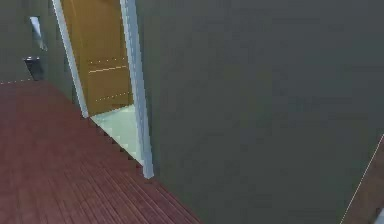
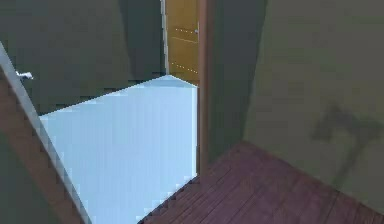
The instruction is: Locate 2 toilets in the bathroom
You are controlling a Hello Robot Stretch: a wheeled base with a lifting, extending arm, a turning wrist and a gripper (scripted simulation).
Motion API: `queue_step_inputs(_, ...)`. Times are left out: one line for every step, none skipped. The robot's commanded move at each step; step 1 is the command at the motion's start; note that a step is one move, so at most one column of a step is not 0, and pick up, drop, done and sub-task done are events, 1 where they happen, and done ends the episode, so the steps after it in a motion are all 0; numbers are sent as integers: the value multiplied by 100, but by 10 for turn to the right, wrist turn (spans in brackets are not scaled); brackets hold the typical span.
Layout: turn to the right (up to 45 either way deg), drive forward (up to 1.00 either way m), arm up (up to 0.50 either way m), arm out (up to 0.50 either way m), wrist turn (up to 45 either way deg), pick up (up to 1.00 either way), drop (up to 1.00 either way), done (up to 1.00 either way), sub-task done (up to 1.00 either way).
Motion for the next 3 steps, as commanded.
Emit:
queue_step_inputs(-360, 0, 0, 0, 0, 0, 0, 0, 0)
queue_step_inputs(0, 100, 0, 0, 0, 0, 0, 0, 0)
queue_step_inputs(-360, 0, 0, 0, 0, 0, 0, 0, 0)
